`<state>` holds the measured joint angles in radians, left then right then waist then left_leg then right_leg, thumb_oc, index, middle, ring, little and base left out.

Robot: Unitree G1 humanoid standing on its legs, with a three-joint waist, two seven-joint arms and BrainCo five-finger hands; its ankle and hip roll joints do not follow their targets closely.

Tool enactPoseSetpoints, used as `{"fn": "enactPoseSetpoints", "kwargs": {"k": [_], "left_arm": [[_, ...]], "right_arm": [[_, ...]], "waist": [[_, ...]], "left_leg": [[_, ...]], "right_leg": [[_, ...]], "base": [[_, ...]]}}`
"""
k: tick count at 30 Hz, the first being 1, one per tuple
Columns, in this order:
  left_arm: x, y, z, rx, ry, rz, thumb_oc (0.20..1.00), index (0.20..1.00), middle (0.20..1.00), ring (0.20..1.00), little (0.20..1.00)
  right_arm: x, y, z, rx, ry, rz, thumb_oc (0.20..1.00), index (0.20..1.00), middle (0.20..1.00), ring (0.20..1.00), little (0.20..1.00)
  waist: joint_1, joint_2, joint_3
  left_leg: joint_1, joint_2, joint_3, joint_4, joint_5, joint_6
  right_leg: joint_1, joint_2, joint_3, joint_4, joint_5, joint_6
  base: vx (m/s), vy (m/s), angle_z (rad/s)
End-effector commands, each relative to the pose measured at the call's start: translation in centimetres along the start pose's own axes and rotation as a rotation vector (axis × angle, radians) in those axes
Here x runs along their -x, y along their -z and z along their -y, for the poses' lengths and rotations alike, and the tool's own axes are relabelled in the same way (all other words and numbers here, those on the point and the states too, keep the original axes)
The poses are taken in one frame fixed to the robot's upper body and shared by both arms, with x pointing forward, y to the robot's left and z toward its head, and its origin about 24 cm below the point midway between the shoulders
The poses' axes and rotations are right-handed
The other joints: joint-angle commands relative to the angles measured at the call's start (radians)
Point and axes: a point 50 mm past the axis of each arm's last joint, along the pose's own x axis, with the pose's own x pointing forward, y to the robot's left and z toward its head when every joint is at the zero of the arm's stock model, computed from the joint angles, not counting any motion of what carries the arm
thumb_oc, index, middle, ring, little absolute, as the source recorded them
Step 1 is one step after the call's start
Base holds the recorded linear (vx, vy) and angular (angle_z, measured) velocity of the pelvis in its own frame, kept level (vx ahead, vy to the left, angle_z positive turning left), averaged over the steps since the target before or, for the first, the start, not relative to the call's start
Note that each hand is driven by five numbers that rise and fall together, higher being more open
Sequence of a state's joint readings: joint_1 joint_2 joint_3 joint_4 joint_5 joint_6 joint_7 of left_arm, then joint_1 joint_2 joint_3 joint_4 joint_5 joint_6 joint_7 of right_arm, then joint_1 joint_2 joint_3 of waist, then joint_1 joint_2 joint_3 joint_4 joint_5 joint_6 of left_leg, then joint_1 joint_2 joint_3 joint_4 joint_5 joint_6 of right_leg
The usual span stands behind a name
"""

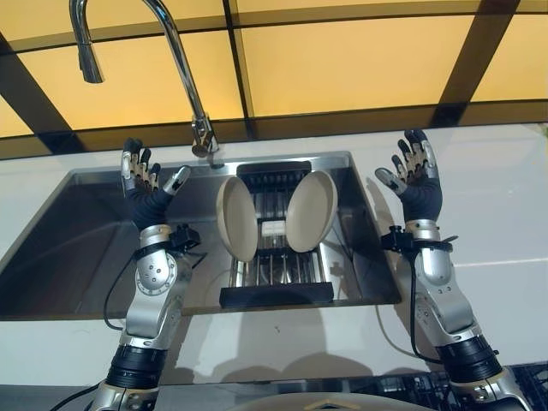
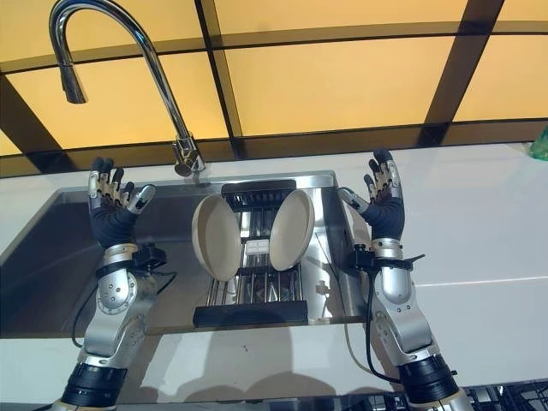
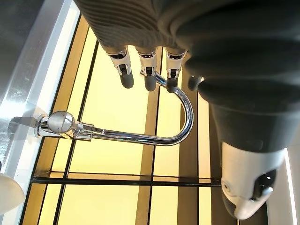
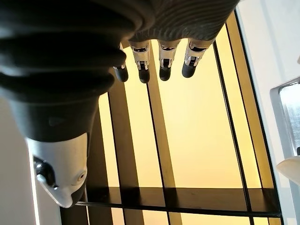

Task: Pick up plates and place into dishwasher.

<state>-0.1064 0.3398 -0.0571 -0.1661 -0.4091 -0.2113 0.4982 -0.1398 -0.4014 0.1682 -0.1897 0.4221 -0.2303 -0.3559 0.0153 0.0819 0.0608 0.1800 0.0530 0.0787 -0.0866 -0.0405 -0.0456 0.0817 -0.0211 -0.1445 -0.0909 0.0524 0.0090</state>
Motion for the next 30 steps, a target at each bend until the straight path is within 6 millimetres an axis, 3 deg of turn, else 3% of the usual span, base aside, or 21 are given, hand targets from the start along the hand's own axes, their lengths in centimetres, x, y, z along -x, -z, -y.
{"fn": "enactPoseSetpoints", "kwargs": {"k": [1,10,24,30], "left_arm": [[-1.4,-0.7,-0.5,-0.035,0.022,0.048,1.0,1.0,1.0,1.0,1.0],[-1.6,-1.3,-0.5,-0.094,0.073,0.086,1.0,1.0,1.0,1.0,1.0],[-4.7,-3.1,-3.5,-0.566,0.183,0.155,1.0,1.0,1.0,1.0,1.0],[-6.1,-3.8,-5.9,-0.884,0.199,0.171,1.0,1.0,1.0,1.0,1.0]], "right_arm": [[-1.1,-0.9,-0.7,-0.022,-0.01,0.075,1.0,1.0,1.0,1.0,1.0],[-0.9,-0.7,-0.6,-0.018,-0.005,0.069,1.0,1.0,1.0,1.0,1.0],[-1.1,-0.7,0.2,0.017,-0.018,0.041,1.0,1.0,1.0,1.0,1.0],[-1.1,-1.0,0.8,0.035,-0.035,0.03,1.0,1.0,1.0,1.0,1.0]], "waist": [[0.009,-0.079,-0.08],[0.011,-0.077,-0.081],[-0.005,-0.054,-0.092],[-0.013,-0.042,-0.094]], "left_leg": [[-0.047,-0.026,-0.028,0.002,-0.043,0.017],[-0.043,-0.029,-0.025,0.003,-0.046,0.02],[-0.045,-0.027,-0.002,0.0,-0.043,0.018],[-0.05,-0.027,0.008,-0.001,-0.04,0.017]], "right_leg": [[0.033,-0.087,0.018,0.01,-0.075,0.096],[0.038,-0.089,0.02,0.009,-0.078,0.096],[0.033,-0.087,0.037,0.004,-0.079,0.101],[0.027,-0.088,0.045,0.004,-0.078,0.104]], "base": [[0.0,0.0,0.0],[0.0,-0.001,0.0],[0.01,0.013,0.0],[0.02,0.041,-0.02]]}}
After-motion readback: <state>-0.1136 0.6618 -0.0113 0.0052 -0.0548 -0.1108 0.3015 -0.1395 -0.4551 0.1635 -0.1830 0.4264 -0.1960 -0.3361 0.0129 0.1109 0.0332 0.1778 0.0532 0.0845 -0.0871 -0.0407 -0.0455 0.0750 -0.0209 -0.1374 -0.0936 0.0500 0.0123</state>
